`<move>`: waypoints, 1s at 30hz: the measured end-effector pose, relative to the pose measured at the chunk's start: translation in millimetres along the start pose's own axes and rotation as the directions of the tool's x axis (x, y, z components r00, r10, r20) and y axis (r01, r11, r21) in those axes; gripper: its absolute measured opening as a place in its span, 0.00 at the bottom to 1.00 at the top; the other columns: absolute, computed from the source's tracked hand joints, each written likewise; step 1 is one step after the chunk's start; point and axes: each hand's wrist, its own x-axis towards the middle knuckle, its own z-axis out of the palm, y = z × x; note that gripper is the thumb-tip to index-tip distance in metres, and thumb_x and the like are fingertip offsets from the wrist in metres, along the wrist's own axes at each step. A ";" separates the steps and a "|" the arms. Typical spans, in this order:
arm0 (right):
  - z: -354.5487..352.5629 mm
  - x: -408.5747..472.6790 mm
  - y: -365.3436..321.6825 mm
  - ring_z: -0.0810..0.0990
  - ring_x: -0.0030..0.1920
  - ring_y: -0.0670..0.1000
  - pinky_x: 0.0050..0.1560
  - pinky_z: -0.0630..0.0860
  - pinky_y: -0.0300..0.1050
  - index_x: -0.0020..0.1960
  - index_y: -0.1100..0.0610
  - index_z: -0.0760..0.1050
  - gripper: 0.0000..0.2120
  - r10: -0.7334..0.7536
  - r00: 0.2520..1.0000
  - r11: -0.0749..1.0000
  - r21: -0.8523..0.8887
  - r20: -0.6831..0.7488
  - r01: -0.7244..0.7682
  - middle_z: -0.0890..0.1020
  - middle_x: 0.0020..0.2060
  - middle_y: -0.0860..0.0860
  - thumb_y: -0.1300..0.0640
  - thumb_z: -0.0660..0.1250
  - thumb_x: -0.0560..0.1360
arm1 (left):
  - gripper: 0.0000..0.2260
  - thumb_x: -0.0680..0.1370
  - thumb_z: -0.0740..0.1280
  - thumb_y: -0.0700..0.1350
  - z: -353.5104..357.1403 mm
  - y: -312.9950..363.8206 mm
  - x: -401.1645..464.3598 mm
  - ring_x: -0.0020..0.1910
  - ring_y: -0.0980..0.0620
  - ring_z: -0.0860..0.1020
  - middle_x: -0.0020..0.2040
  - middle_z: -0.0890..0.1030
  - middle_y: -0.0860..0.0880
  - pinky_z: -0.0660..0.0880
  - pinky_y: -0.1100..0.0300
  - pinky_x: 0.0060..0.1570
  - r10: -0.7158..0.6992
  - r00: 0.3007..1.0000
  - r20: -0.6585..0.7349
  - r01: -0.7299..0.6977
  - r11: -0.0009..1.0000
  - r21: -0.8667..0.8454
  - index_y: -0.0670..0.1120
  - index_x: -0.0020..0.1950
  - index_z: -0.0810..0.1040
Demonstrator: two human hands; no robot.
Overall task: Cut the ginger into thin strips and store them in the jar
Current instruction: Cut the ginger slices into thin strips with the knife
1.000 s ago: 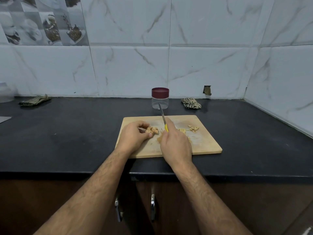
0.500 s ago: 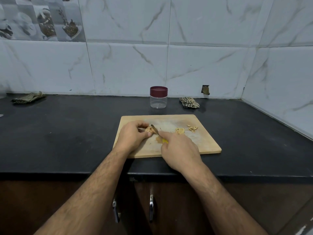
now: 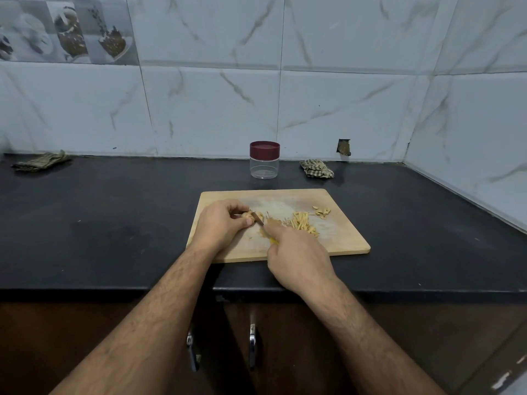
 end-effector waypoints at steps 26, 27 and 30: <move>8.4 3.7 -20.2 0.77 0.57 0.57 0.46 0.69 0.47 0.70 0.54 0.69 0.22 -0.013 0.999 0.995 -0.103 0.033 0.017 0.79 0.56 0.56 0.66 0.59 0.77 | 0.08 0.73 0.76 0.47 1.5 -2.7 2.6 0.47 0.60 0.81 0.44 0.85 0.56 0.70 0.73 0.42 0.006 1.000 -0.007 -0.006 1.000 0.030 0.50 0.52 0.85; 7.6 3.7 -19.7 0.77 0.57 0.57 0.46 0.70 0.47 0.70 0.54 0.70 0.22 -0.012 0.999 0.995 -0.100 0.040 0.016 0.79 0.56 0.56 0.66 0.59 0.77 | 0.08 0.73 0.77 0.47 1.6 -2.1 2.0 0.47 0.60 0.81 0.44 0.84 0.57 0.69 0.75 0.40 0.008 1.000 -0.010 -0.008 0.999 0.032 0.50 0.52 0.85; 5.8 4.2 -18.7 0.77 0.57 0.57 0.48 0.72 0.48 0.69 0.55 0.70 0.22 -0.007 0.999 0.995 -0.097 0.046 0.011 0.79 0.56 0.56 0.66 0.59 0.77 | 0.08 0.73 0.77 0.47 1.6 0.1 1.1 0.47 0.60 0.81 0.42 0.83 0.58 0.68 0.76 0.39 0.008 1.000 -0.012 -0.008 1.000 0.029 0.50 0.51 0.85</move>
